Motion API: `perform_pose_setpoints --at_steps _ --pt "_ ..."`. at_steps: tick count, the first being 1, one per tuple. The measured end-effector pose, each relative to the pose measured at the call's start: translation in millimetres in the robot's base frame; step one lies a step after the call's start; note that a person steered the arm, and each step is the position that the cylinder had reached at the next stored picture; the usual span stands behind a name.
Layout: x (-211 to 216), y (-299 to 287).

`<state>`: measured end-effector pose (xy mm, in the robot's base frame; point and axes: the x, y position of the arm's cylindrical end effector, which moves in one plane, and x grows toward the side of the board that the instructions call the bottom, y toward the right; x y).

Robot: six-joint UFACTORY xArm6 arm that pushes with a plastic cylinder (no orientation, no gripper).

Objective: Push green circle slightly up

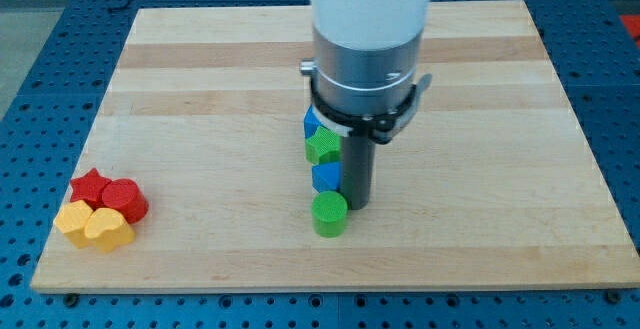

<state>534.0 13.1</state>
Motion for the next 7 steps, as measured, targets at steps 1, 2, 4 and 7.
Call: perform_pose_setpoints --at_steps 1,2,4,7 --pt "2.7 -7.2" --pt "5.1 -2.3" --pt "-1.4 20.6" --pt "-20.2 20.4"
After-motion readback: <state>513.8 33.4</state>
